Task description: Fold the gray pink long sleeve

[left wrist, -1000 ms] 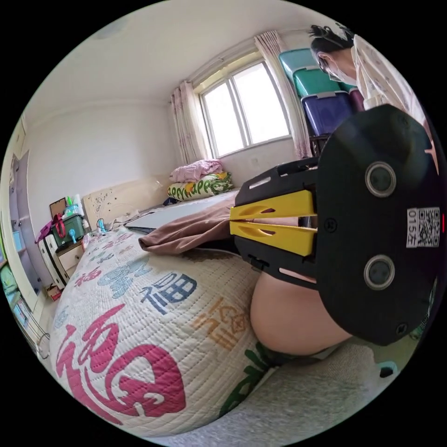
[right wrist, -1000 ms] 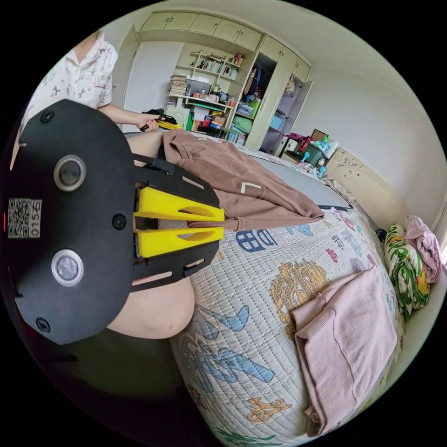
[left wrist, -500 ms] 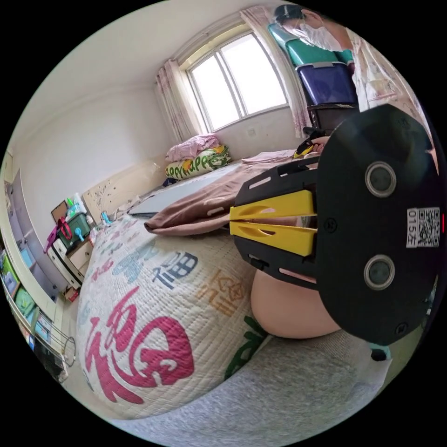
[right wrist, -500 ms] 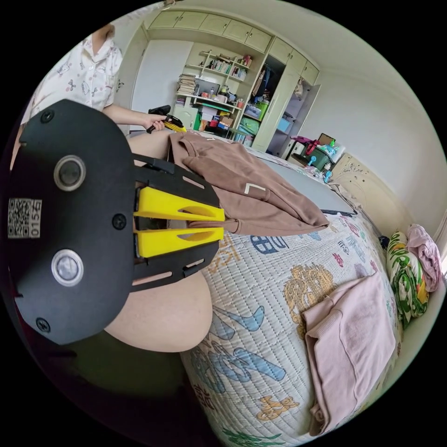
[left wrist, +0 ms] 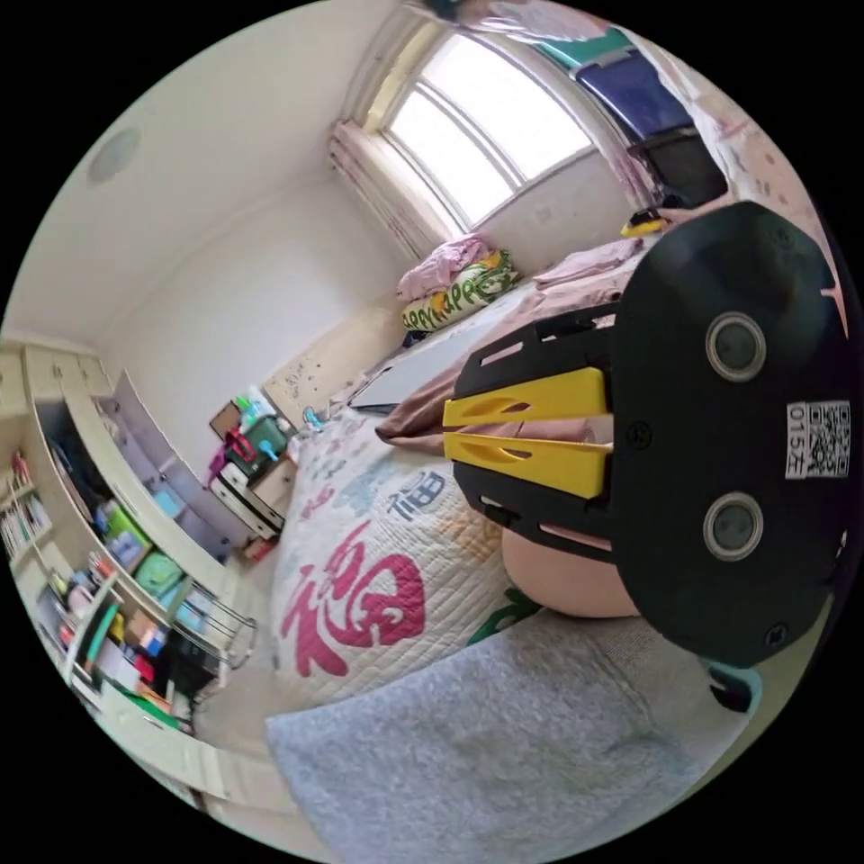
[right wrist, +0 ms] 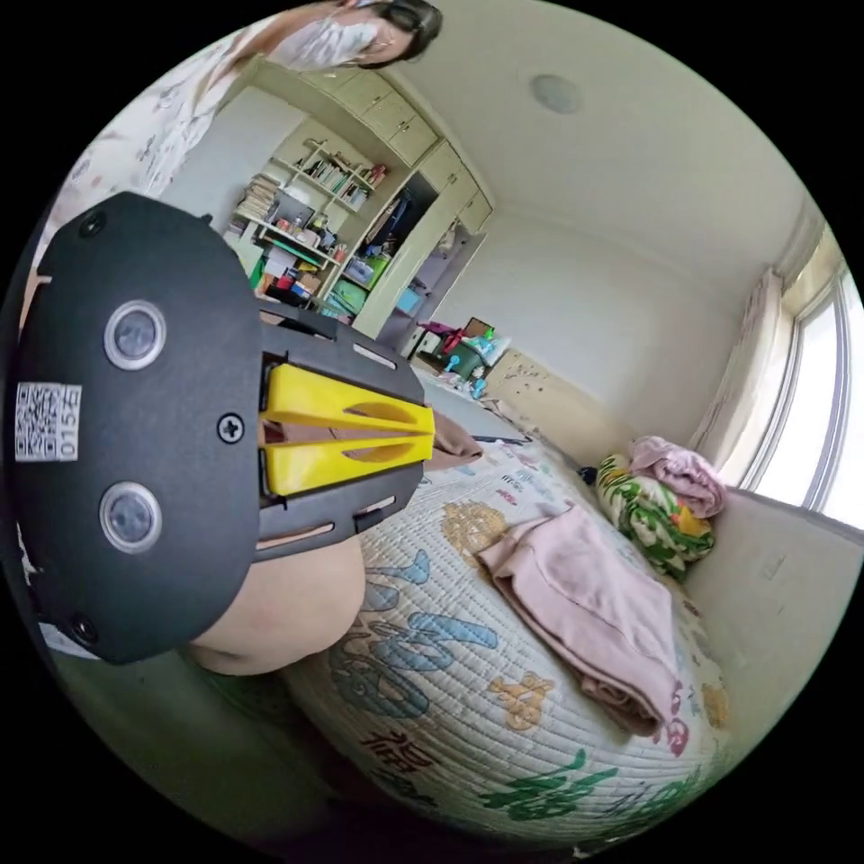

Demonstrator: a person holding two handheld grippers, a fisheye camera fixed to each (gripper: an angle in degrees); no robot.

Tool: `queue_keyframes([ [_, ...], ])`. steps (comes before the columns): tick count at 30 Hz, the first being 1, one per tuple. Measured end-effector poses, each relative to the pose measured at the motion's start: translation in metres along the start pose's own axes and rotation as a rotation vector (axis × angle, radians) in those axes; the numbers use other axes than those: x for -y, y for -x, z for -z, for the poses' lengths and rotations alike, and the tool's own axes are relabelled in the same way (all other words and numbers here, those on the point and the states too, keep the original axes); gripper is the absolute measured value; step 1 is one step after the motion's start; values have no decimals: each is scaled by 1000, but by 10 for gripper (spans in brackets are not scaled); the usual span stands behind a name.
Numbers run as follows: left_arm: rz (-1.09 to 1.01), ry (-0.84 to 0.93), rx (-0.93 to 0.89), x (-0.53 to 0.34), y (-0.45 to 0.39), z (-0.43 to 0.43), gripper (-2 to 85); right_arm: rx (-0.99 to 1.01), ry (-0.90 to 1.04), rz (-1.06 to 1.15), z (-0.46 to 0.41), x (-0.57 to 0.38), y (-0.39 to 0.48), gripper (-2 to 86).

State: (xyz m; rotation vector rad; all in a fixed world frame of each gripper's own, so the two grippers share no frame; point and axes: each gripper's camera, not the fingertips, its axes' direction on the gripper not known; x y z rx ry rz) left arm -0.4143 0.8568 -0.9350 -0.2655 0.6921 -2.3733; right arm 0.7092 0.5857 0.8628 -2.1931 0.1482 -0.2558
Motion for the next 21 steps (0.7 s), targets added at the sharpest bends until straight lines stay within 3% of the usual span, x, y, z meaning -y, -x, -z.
queue_keyframes([
  [4,-269,-47,39,2,-101,43,27,-72,-167,235,-15,-61,13,3],
  [6,-443,-118,133,-1,-156,60,54,-162,-215,404,-32,-88,37,10],
  [9,-776,-396,412,-36,-247,84,93,-421,-388,737,-69,-148,81,38],
  [11,-910,-446,513,-51,-293,83,108,-541,-543,883,-97,-195,95,99],
  [14,-858,-447,478,-46,-309,83,162,-486,-542,993,-128,-238,87,154],
  [21,-745,-442,321,-15,-301,92,232,-404,-442,957,-161,-292,35,186],
])
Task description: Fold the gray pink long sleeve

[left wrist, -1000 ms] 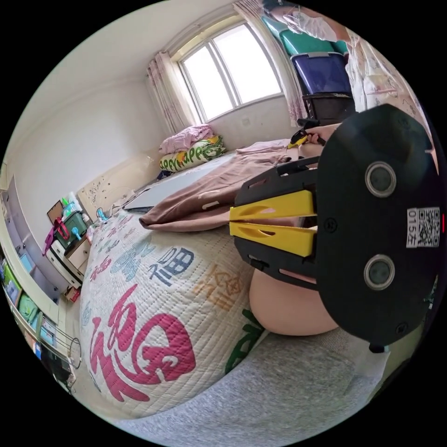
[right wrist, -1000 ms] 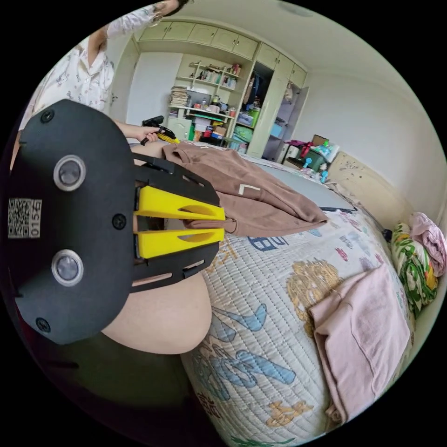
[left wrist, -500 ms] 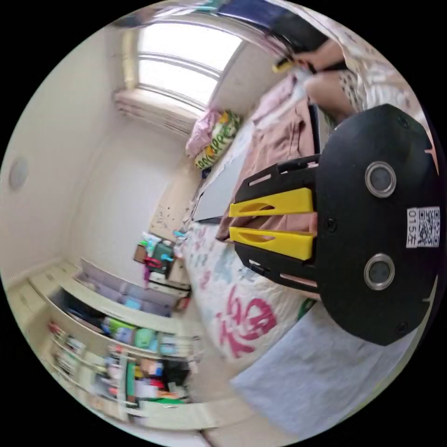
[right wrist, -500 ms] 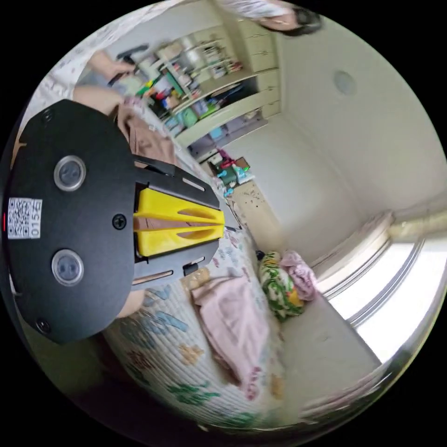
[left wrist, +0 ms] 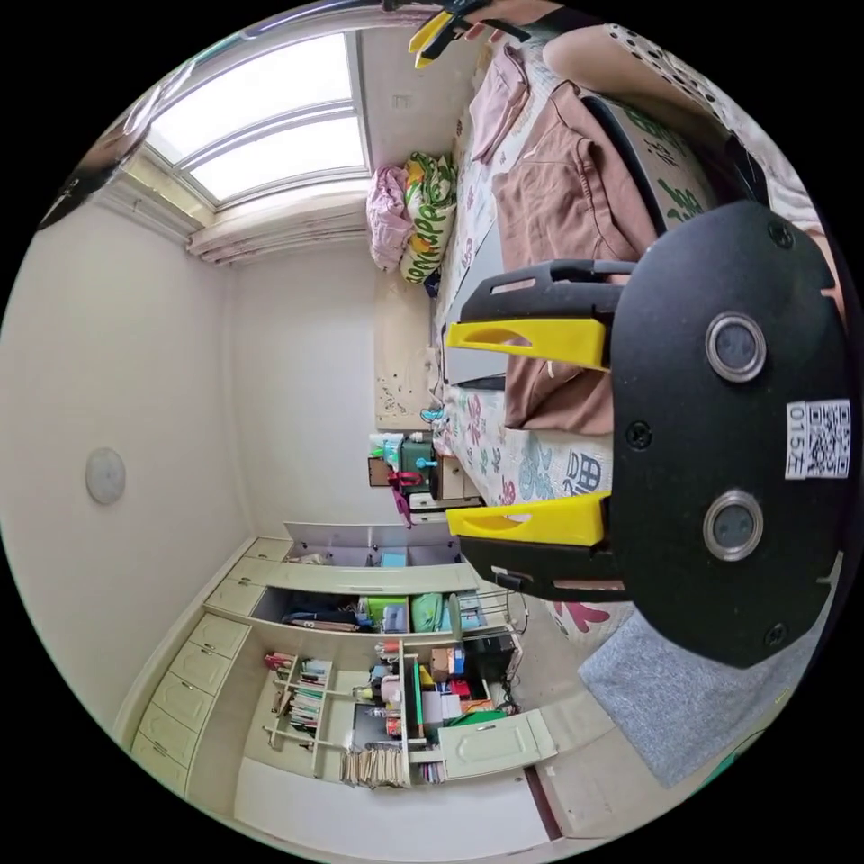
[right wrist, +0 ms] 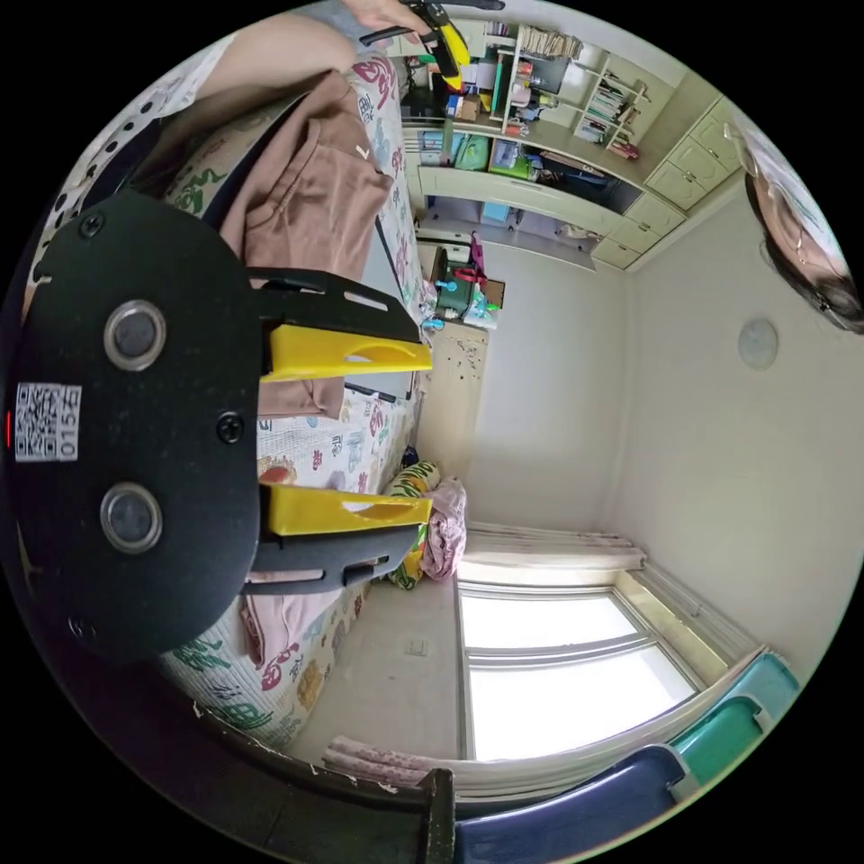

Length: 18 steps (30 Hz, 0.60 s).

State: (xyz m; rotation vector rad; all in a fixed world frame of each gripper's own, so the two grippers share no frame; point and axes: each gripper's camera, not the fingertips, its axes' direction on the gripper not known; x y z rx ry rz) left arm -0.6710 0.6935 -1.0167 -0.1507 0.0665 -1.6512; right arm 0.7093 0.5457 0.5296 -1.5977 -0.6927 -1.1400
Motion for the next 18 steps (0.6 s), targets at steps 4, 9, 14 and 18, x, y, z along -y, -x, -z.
queue_keyframes([
  [4,25,-15,16,8,18,-12,237,71,12,-18,0,-28,5,217],
  [9,33,15,3,7,31,-52,224,134,48,-21,-8,-48,16,224],
  [14,223,485,-441,-18,54,-193,144,381,278,99,-35,-59,48,162],
  [18,147,580,-595,-38,18,-250,139,518,479,178,-57,-71,76,140],
])
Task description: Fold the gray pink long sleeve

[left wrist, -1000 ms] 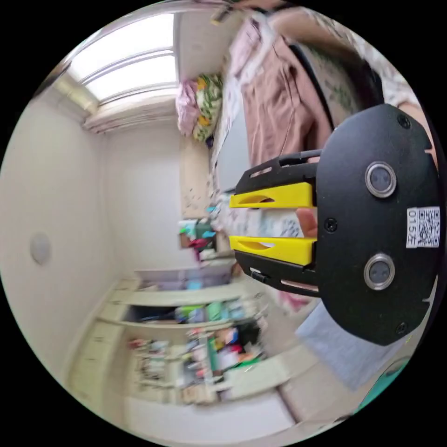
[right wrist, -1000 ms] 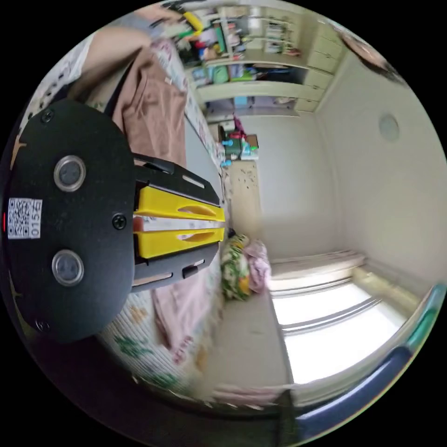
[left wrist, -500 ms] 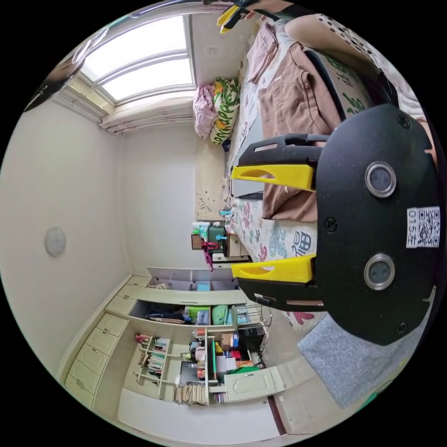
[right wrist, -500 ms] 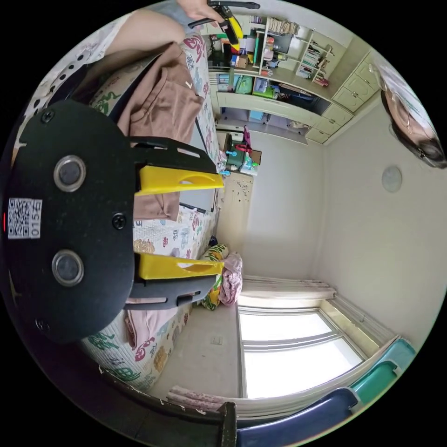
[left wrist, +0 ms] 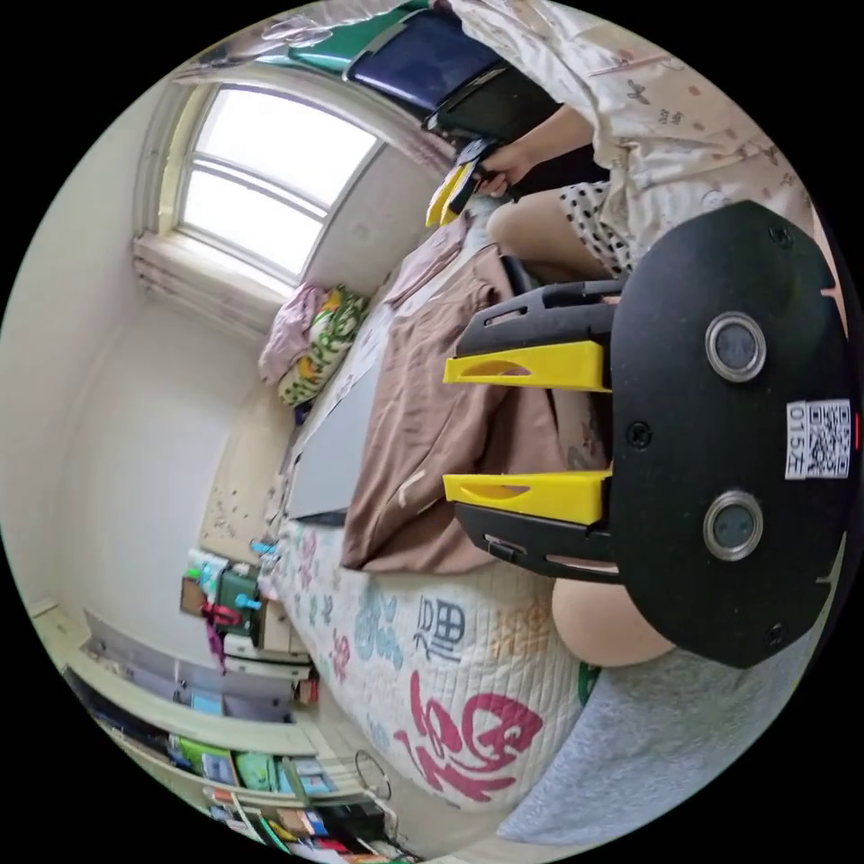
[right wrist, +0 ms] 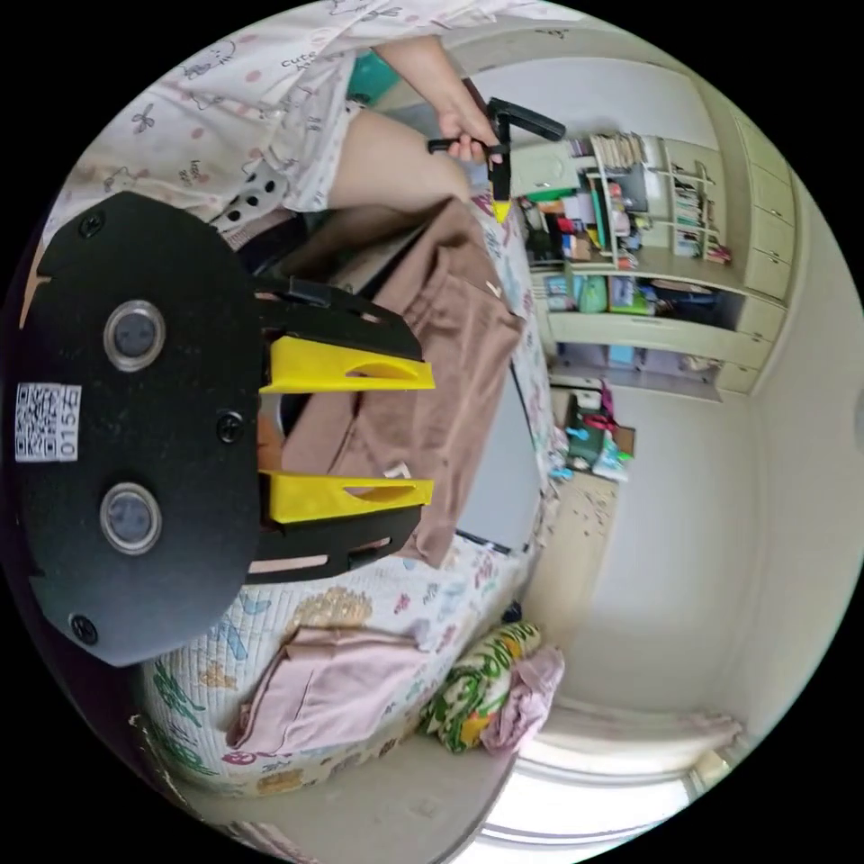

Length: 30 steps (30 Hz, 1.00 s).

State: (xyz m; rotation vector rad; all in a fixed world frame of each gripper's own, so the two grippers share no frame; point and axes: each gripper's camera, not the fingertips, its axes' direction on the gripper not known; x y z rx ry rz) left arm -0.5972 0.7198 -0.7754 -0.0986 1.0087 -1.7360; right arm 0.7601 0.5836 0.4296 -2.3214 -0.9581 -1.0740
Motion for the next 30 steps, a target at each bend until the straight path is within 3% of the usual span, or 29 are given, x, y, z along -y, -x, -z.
queue_keyframes([
  [5,-145,155,-15,22,-19,-92,139,145,179,130,-38,8,24,102],
  [10,-327,302,-75,46,-42,-159,127,201,236,173,-51,31,25,88],
  [14,-480,379,1,63,-55,-203,131,245,295,215,-62,58,20,95],
  [23,-614,426,82,91,-42,-307,139,254,421,282,-91,117,12,92],
  [30,-631,563,9,103,-5,-390,135,250,490,315,-102,169,-2,46],
])
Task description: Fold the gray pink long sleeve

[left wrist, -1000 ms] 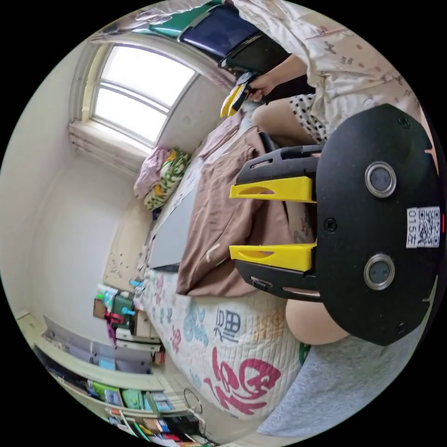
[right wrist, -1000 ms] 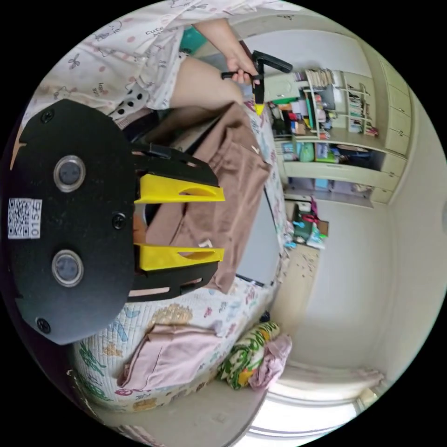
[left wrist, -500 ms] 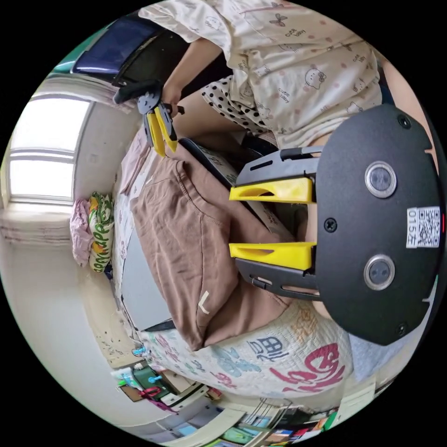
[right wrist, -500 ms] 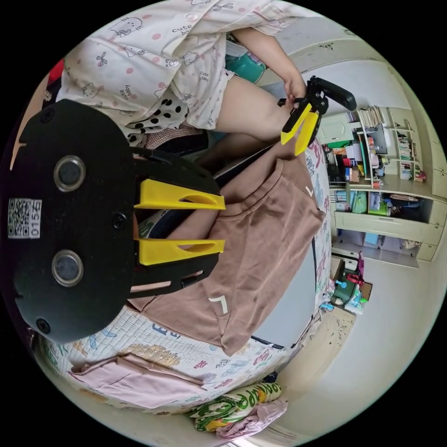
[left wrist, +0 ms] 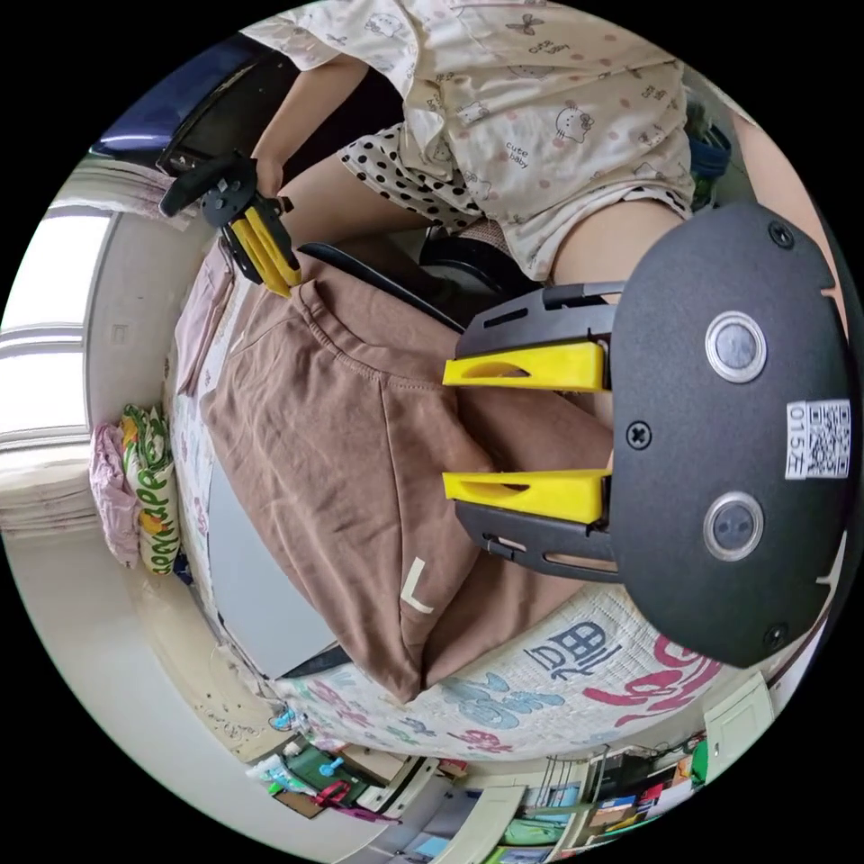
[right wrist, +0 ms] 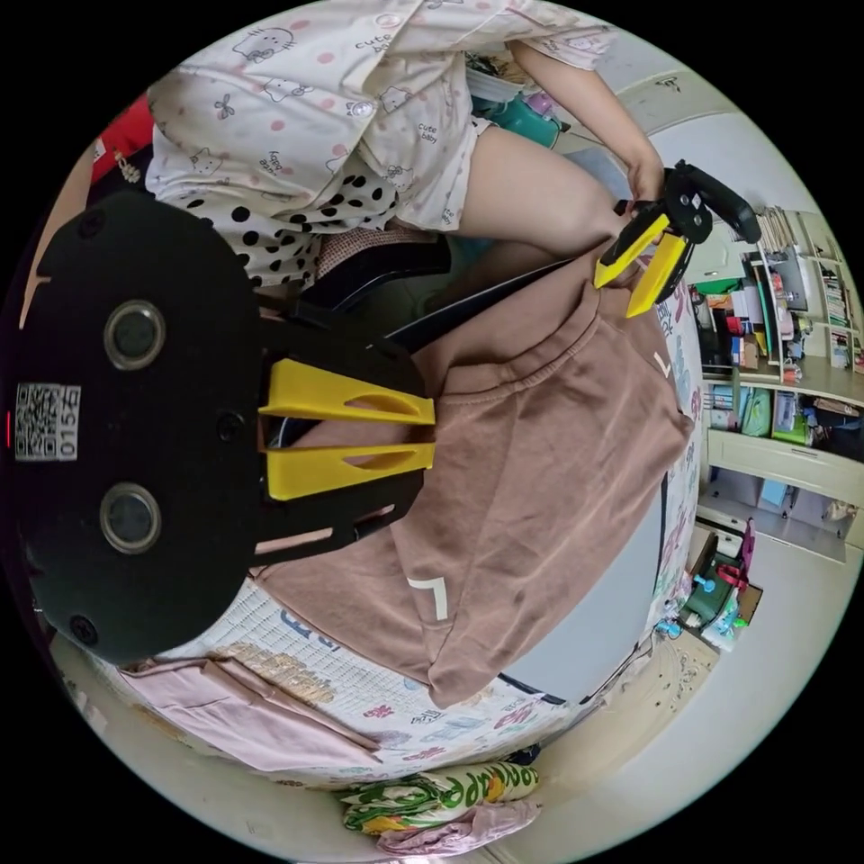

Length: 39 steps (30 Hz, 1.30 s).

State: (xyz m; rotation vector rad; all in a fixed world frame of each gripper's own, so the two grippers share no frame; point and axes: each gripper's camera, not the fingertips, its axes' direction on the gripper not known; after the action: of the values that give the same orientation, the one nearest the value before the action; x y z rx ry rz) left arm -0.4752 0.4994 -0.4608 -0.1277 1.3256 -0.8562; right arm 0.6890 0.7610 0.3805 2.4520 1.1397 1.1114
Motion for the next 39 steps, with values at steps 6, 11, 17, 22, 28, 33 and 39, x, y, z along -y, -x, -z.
queue_keyframes([
  [6,-94,96,-72,4,27,-46,128,63,2,13,27,34,-27,71],
  [11,-110,123,-125,5,58,-84,103,63,22,59,37,64,-40,65],
  [17,-31,142,-304,-5,125,-102,19,258,65,-7,59,108,-92,9],
  [22,57,-12,-365,17,216,-54,9,315,22,-34,110,169,-161,4],
  [28,438,-576,-94,156,424,37,22,-157,-426,-431,217,369,-344,21],
  [33,363,-795,-57,184,363,66,68,246,-664,-393,250,381,-342,71],
  [39,61,-477,-194,81,182,-46,89,295,-411,-143,158,255,-220,81],
])
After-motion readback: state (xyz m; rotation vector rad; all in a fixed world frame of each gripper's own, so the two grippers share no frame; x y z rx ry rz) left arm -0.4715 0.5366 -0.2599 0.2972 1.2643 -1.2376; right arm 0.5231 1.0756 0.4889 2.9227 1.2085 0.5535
